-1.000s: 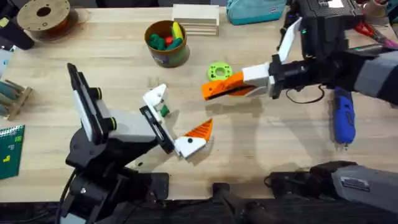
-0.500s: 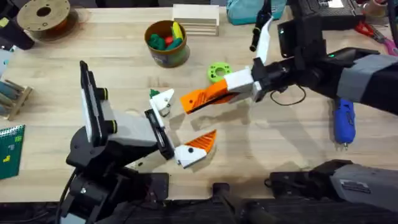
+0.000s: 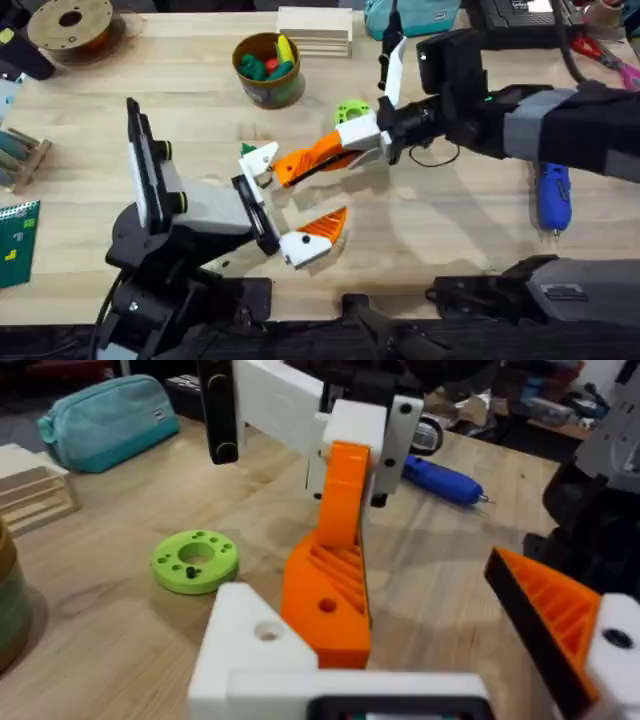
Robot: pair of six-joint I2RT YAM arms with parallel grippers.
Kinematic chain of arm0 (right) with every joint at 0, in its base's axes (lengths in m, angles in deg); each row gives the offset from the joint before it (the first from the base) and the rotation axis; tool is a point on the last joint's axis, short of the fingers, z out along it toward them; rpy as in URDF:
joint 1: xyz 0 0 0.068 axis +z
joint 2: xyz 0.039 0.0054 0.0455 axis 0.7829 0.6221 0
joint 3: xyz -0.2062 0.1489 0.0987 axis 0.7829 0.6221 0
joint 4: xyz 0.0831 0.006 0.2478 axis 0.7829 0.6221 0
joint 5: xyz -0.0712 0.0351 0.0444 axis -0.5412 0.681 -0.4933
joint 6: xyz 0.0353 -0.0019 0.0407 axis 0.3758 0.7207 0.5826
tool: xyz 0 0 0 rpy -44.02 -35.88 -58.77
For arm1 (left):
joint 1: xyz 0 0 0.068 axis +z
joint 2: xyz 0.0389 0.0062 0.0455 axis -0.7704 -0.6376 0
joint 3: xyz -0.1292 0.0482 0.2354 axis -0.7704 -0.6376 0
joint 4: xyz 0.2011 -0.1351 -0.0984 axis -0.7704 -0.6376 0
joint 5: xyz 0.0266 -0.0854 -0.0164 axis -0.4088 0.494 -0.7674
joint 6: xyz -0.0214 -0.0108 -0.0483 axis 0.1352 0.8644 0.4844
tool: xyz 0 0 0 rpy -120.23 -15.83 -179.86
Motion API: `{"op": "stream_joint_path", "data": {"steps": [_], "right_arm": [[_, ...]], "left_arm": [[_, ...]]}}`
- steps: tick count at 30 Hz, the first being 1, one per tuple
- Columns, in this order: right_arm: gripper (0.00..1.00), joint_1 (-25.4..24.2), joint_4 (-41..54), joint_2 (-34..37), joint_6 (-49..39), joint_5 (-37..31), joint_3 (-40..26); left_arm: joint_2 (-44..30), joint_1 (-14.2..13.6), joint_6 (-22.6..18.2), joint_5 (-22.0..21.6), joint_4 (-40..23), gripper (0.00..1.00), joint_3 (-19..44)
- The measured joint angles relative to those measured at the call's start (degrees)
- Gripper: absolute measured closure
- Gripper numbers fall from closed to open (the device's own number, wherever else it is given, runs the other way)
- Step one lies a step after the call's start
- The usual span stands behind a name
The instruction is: Pick up the gripper from the table and insert it into the empty holder that is missing its gripper. Then pick up a screw, insert it into the mounting hole, and use the screwdriver to tighten it. Finally, clean up the table by picking up the vegetable and placing it into the bucket.
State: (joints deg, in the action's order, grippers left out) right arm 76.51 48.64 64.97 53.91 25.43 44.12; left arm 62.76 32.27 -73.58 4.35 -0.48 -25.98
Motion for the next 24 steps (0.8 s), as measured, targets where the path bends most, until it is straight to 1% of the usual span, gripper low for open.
{"op": "stream_joint_path", "data": {"steps": [5,9,17,20,24], "right_arm": [[0.983,1.3,-6.8,1.1,4.0,0.0,0.1],[0.983,1.6,-10.2,1.3,7.5,0.0,0.3],[0.983,2.5,-12.0,1.8,10.0,-1.4,0.4],[0.984,3.6,-14.2,3.6,10.5,-1.9,0.4],[0.984,5.2,-21.3,7.2,13.1,-1.7,0.3]], "left_arm": [[0.0,0.2,0.1,-0.9,0.0,0.014,0.0],[0.0,0.2,0.1,-1.4,0.2,0.014,0.0],[0.0,0.4,0.1,-2.2,0.2,0.014,0.0],[0.0,0.4,0.5,-2.4,0.1,0.014,0.0],[0.0,0.4,1.4,-1.6,0.0,0.014,0.0]]}}
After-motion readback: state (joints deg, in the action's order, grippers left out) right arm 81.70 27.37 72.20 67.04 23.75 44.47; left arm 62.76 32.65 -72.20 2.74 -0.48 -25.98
